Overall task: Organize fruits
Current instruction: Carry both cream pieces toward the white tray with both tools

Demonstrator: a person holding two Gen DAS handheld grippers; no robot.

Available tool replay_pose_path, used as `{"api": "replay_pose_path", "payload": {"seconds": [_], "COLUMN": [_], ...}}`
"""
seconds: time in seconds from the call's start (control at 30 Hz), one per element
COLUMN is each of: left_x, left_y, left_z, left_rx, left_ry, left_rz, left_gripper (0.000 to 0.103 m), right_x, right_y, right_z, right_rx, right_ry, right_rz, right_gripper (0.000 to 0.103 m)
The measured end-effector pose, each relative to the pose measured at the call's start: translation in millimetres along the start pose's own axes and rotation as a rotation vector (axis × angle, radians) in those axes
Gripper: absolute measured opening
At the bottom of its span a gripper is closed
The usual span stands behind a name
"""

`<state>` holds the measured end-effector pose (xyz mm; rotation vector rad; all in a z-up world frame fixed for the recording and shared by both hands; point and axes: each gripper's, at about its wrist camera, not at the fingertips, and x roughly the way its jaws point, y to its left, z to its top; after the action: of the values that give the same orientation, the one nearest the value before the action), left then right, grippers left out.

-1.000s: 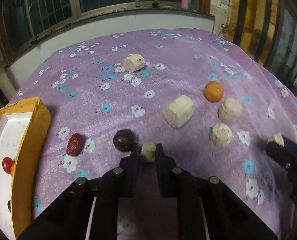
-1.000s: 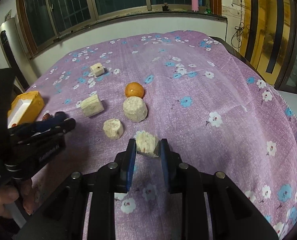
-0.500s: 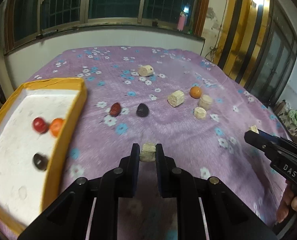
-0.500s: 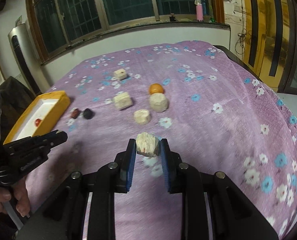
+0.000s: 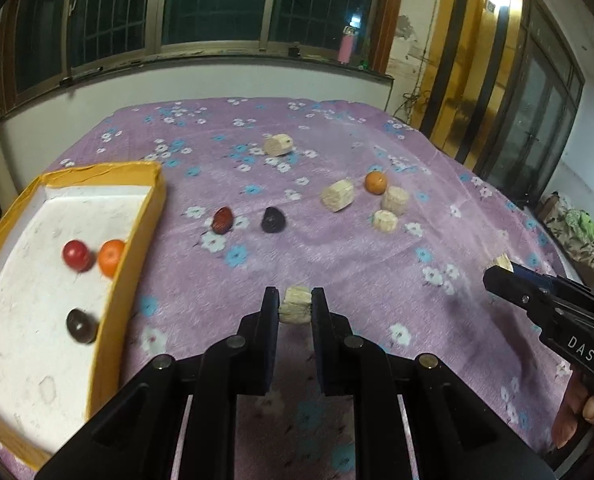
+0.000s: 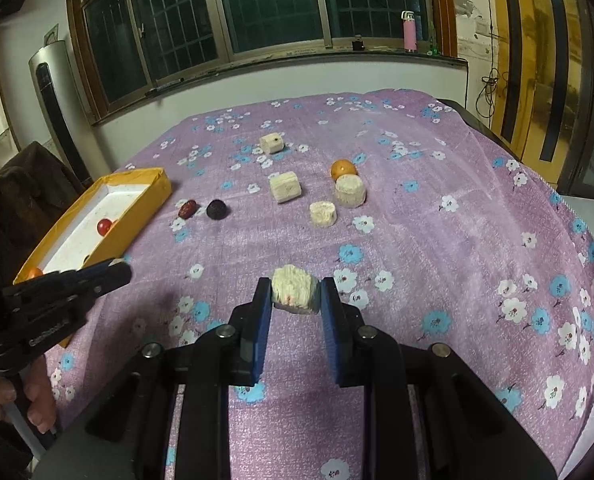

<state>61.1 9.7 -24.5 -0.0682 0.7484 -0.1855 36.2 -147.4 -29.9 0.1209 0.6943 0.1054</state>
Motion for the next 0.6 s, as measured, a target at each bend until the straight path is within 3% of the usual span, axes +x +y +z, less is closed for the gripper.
{"api": "replay_pose_path", "payload": {"seconds": [0.2,0.4,0.6], "left_x": [-3.9,-34.9,-68.7], "left_y": [6.7,6.3,12.3], "left_z": [-12.6,-19.3,-31.0], "left_rx": [-0.014,0.002,-0.009], "left_ry": [-0.002,-0.068,-0.126], "left_rz": [0.002,0.013,0.082], "left_gripper": [0.014,0.014,0.014], "right_x": [-0.3,4.0,-4.0], "right_y": [-10.9,-9.7,14.9], "right_z": [0.5,-0.6,-2.2], "right_rx": [0.019,0.032,-0.002], "right_ry": [-0.010,-0.013,-0.026], "right_rz": [0.012,0.047,0.088], "right_gripper": [0.026,0.026,0.026]}}
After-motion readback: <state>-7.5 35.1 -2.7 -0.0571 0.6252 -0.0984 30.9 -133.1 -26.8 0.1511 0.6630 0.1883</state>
